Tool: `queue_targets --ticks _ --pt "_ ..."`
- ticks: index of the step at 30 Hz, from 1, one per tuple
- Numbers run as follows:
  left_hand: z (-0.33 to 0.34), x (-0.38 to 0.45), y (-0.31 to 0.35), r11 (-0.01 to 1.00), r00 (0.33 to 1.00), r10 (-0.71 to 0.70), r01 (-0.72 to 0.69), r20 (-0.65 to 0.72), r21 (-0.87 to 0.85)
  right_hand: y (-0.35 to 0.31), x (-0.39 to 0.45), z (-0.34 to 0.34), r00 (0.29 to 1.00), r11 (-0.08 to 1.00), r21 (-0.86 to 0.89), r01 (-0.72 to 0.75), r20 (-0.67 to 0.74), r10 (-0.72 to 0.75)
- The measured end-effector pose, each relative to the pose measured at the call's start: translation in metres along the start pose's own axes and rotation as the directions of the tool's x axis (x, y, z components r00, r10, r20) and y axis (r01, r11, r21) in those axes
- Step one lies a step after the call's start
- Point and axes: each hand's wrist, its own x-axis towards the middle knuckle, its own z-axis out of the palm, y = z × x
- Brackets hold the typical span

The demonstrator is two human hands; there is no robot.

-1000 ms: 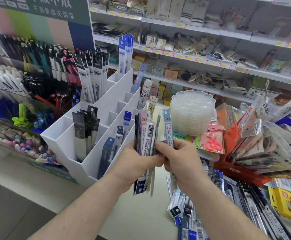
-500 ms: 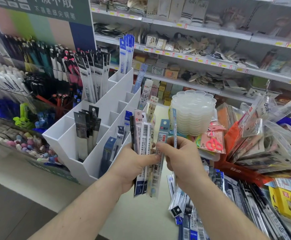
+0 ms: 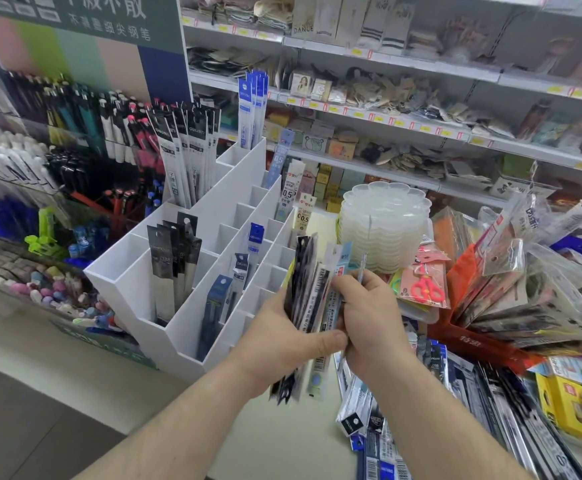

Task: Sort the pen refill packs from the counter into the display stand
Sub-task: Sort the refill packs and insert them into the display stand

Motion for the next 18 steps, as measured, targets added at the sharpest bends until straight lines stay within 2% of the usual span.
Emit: queue_targets --ticks 2,7,9,11,14,18 --pt "0.002 0.001 0.001 1.000 1.000 0.002 -0.002 -0.012 0.011 0.000 -0.001 0.000 1.000 0.999 0.047 -0.014 0.022 0.013" --pt "0.002 0.001 0.001 0.992 0.996 0.040 -0.030 -0.080 0.120 0.003 0.003 -0.004 1.000 0.996 -0.089 0.004 0.027 -0.002" --pt "-0.001 0.005 -0.002 0.998 0.995 0.024 -0.017 -0.101 0.068 -0.001 0.005 -0.007 0.998 0.996 -0.090 -0.025 0.056 0.030" --pt "-0.006 0.009 -0.004 0.997 0.990 -0.036 0.026 -0.135 -0.079 -0.007 0.006 -0.014 0.991 0.996 -0.025 -0.088 0.097 0.090" --pt "-0.014 0.012 -0.005 0.974 0.985 -0.070 0.033 -0.158 -0.223 -0.011 0.007 -0.029 0.966 0.987 0.047 -0.153 0.218 0.140" --pt "-0.018 0.012 -0.001 0.964 0.987 -0.024 -0.019 -0.156 -0.264 -0.013 0.008 -0.043 0.943 0.991 -0.071 -0.115 0.305 0.131"
